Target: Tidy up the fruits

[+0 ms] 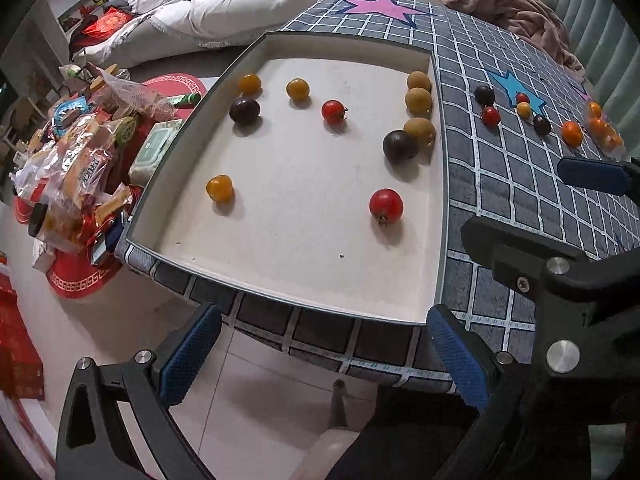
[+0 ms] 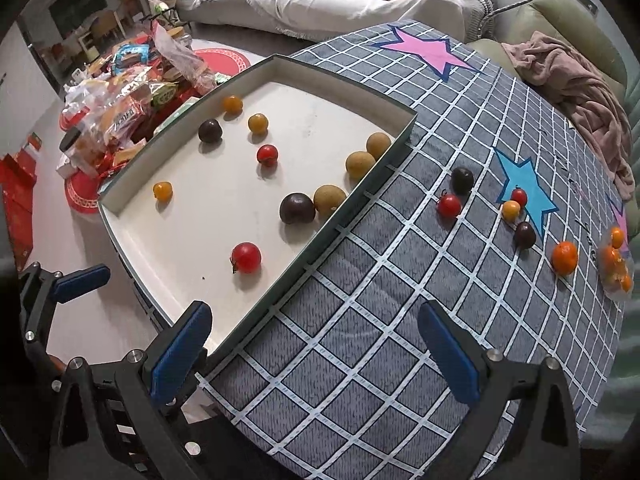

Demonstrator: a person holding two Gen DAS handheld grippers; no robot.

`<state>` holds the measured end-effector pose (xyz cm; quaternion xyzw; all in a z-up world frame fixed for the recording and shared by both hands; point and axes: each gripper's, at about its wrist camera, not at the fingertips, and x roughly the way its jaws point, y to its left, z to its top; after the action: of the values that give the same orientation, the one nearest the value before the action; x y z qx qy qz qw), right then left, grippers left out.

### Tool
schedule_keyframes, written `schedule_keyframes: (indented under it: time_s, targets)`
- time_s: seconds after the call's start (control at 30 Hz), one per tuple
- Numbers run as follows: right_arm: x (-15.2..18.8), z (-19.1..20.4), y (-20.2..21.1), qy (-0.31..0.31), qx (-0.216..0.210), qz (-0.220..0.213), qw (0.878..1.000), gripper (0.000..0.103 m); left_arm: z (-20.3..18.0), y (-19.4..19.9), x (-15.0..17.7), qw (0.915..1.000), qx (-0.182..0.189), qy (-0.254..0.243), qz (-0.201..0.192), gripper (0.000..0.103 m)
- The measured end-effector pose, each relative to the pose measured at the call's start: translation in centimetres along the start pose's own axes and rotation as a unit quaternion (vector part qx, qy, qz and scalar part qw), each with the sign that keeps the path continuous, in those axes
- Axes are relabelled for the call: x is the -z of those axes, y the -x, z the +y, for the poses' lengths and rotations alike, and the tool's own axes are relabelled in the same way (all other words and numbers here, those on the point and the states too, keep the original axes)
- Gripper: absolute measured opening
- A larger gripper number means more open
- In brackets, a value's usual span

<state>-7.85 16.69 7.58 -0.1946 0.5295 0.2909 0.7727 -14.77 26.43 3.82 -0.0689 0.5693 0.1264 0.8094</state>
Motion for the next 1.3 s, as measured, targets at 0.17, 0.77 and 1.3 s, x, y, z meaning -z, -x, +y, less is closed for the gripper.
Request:
schedule_keyframes:
  time_s: [0.17,0.77,1.3]
  targets:
    - [0.13,0.17,-0.06,0.001,0.0,0.001,1.0,0.103,0.07,0.06,0.1,1.0,-0.001,0.001,-0.002,0.103]
    - [0.42,0.41,-0.06,0.004,-0.002,0.001,1.0,0.103,0.18,0.12,0.44,1.0,-0.004,0.0,-0.002,0.103]
    - [0.76,0.78,0.01,0.006,-0.004,-0.001,1.0,0.103,0.23,0.49,0.51,0.9999,-0.008,-0.001,-0.011,0.103]
